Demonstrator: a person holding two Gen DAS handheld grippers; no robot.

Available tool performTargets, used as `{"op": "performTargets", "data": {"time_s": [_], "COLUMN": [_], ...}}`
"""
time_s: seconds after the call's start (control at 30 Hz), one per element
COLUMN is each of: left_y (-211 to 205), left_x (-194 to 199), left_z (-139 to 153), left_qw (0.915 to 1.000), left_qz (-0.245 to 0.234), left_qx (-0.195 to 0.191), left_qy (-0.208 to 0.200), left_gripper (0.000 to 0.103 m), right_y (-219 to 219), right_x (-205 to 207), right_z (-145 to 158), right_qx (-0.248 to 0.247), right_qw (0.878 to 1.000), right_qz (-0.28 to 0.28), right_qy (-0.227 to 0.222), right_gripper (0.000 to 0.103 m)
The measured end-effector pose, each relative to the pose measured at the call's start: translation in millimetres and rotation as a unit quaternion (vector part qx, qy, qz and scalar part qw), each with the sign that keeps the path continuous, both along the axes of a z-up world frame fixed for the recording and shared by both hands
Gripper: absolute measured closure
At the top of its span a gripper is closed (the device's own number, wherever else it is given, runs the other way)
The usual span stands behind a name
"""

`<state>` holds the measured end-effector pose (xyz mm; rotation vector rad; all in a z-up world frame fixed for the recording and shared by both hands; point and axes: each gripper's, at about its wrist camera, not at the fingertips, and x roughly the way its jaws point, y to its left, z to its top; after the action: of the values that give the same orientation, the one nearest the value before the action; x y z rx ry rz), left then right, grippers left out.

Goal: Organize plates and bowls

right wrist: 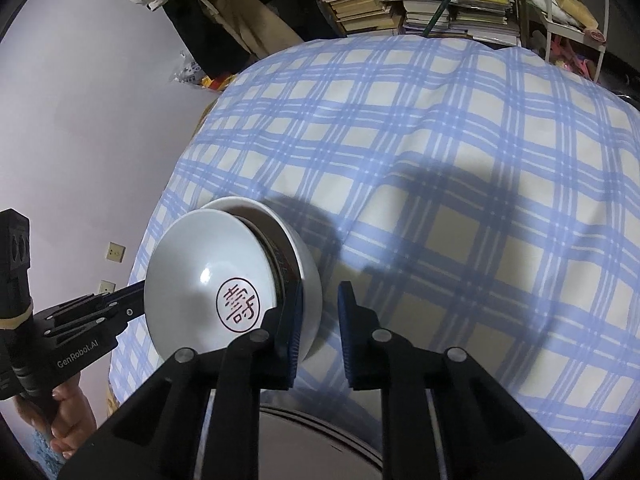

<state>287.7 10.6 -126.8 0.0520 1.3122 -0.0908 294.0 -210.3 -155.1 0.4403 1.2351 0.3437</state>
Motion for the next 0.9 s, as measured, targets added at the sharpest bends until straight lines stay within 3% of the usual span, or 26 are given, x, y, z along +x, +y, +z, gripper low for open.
{"op": "performTargets", "data": {"time_s": [0.13, 0.3, 0.37, 0.7, 0.9], "left_y": [-3.0, -3.5, -3.8, 9.9, 9.9], "left_x": [0.1, 1.4, 2.0, 9.6, 8.1], "left_z": [-0.3, -2.7, -4.2, -10.3, -10.4], "left_qw": [0.9999, 1.0, 0.9999, 0.9979, 0.9974], "left_qz": [-0.005, -0.007, -0.007, 0.024, 0.036], "left_qx": [0.009, -0.002, -0.011, -0.053, -0.058], "left_qy": [-0.002, 0.002, 0.007, 0.028, 0.025], "left_gripper": [0.084, 0.094, 0.098, 0.099, 0.1], "right_y": [1.4, 6.7, 7.0, 18.2, 15.9], "right_x": [3.0, 10.1, 12.3, 21.1, 20.5], "right_z": [-1.6, -2.0, -4.2, -2.9, -3.0], "right_qx": [0.004, 0.003, 0.007, -0.016, -0.011], "right_qw": [1.0, 0.999, 0.999, 0.998, 0.998], "right_qz": [0.0, 0.015, 0.018, 0.025, 0.013], "right_qy": [0.015, 0.033, 0.043, 0.062, 0.068], "right_gripper": [0.09, 0.096, 0.096, 0.095, 0.095]}}
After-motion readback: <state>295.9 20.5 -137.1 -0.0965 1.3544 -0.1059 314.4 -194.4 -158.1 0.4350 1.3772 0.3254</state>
